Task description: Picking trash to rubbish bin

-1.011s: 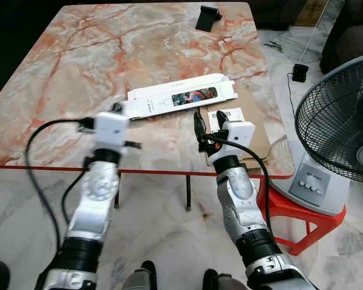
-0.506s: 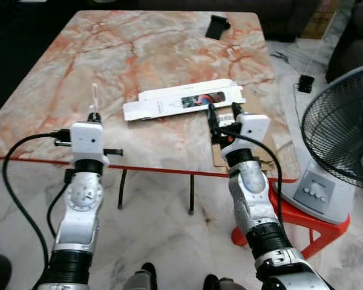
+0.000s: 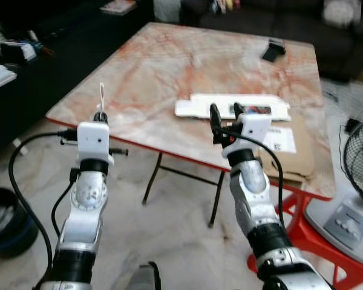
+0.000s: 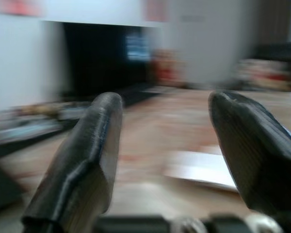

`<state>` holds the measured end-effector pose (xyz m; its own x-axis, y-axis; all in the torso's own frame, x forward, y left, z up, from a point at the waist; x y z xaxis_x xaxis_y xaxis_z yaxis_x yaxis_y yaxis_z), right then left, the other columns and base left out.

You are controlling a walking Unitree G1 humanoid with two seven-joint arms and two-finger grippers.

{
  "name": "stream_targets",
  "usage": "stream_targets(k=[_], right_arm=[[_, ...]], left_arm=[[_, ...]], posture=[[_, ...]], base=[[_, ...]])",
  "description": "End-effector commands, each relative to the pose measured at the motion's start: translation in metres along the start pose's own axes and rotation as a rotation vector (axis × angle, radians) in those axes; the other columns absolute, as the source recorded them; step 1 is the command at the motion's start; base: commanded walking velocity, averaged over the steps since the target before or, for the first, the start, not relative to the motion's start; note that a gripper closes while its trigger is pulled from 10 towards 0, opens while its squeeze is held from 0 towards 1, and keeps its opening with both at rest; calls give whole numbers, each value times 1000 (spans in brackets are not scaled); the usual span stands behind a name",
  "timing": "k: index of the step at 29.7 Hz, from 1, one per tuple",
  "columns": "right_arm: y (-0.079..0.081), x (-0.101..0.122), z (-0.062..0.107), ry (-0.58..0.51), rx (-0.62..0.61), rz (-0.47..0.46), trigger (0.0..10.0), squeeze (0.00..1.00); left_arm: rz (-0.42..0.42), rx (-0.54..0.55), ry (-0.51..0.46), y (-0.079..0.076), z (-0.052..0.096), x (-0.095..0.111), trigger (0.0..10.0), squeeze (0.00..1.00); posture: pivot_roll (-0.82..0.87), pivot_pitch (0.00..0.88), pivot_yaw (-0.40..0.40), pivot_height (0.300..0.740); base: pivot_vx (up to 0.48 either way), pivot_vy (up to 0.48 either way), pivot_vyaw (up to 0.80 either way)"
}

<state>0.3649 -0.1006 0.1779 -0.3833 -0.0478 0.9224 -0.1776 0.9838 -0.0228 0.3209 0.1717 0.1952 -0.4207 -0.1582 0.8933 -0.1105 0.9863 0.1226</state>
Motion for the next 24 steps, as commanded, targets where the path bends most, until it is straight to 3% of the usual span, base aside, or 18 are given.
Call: stream_targets(k=[1,14,24], right_arm=[[7,-3,2,13,16,-10,10000,0],[10,-4,3,14,40,-16,10000,0],[14,-7,4,32,60,-26,10000,0]], left_arm=[[-14,-2,15,0,1,-3,10000,0],[2,-15,36,-5,3,-5,10000,0],[20,-8,99,-2,11,-19,10000,0]], posture=[[90,90,16,740],[90,138,4,740],[93,173,-5,740]], base=[[0,0,800],[0,0,800],[0,0,800]])
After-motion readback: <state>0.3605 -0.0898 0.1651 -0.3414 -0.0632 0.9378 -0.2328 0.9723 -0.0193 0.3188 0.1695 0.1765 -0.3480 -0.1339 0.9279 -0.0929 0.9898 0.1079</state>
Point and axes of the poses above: a point about 5 cm out from each wrist's last joint towards the gripper, its own z axis pointing back from the gripper into the wrist, its own x axis along the axis of the wrist's last joint, y = z × x, the point moved 1 cm from there along -z, pointing out of the wrist towards the gripper, and after that the axes turned 6 degrees about z, right-handed, at the moved point
